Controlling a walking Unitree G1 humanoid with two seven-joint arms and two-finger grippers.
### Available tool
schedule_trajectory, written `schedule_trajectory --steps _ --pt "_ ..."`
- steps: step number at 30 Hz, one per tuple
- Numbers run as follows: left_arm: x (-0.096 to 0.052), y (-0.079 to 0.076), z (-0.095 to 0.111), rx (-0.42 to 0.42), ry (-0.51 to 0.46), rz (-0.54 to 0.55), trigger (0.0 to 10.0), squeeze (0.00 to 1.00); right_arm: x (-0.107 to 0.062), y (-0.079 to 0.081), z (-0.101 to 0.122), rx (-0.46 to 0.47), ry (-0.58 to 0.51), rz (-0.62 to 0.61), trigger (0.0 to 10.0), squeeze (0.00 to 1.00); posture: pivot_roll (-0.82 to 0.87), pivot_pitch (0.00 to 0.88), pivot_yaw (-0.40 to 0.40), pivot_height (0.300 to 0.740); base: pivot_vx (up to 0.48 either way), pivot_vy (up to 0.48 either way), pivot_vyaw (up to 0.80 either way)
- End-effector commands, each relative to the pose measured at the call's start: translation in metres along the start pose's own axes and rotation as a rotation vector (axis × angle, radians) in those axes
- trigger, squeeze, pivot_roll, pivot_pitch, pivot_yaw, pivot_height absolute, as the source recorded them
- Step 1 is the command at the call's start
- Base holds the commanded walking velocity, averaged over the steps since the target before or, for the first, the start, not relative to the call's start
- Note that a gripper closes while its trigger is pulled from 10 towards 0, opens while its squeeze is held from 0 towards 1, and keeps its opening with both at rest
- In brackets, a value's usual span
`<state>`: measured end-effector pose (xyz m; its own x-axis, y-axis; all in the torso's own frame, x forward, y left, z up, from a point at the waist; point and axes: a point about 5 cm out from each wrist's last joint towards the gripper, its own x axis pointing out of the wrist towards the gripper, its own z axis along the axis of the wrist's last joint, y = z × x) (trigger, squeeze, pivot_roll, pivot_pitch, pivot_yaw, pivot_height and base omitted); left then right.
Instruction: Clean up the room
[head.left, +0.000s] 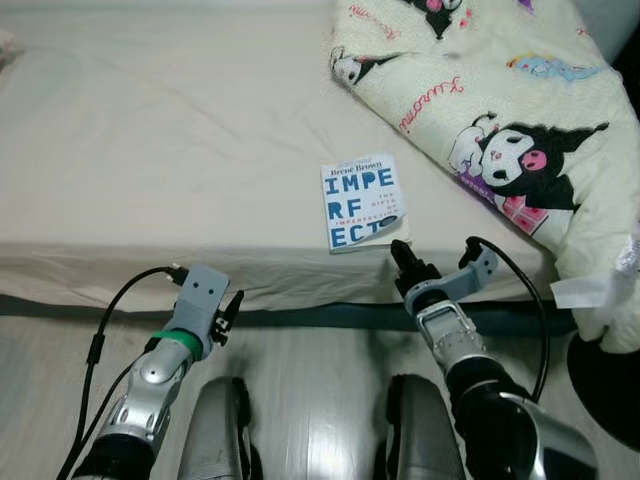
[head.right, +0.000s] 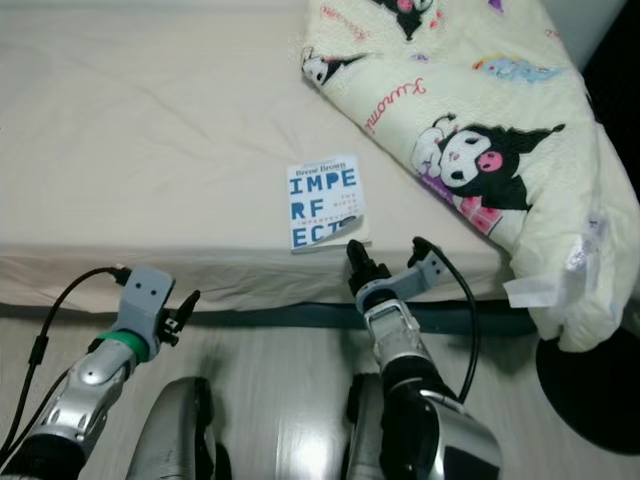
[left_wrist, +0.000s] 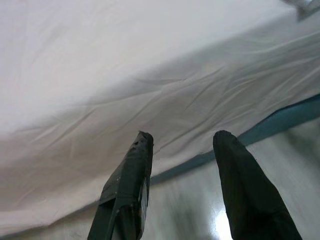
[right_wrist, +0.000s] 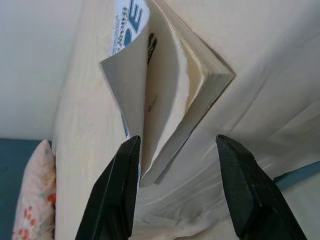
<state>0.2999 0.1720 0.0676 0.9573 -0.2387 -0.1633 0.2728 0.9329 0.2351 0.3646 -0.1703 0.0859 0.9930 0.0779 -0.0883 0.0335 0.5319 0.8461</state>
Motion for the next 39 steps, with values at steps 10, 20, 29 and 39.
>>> schedule_trajectory --steps 10,20,29,39 --pt "-0.021 0.013 0.008 -0.01 0.006 0.018 10.0 0.0 0.002 0.002 0.011 0.025 -0.033 0.023 10.0 0.0 0.23 0.303 0.173 0.57 0.0 0.0 0.0" --pt "-0.043 0.021 0.018 -0.005 0.019 0.037 10.0 0.0 0.008 0.016 0.03 -0.019 -0.077 0.098 10.0 0.0 0.27 0.353 0.191 0.57 0.0 0.0 0.0" --pt "-0.05 0.019 0.02 -0.006 0.047 0.03 10.0 0.0 0.012 0.033 0.036 -0.045 -0.092 0.234 10.0 0.0 0.27 0.35 0.196 0.57 0.0 0.0 0.0" --pt "-0.052 0.016 0.025 -0.013 0.069 0.021 10.0 0.0 0.014 0.033 0.047 -0.03 -0.124 0.206 10.0 0.0 0.27 0.343 0.196 0.57 0.0 0.0 0.0"
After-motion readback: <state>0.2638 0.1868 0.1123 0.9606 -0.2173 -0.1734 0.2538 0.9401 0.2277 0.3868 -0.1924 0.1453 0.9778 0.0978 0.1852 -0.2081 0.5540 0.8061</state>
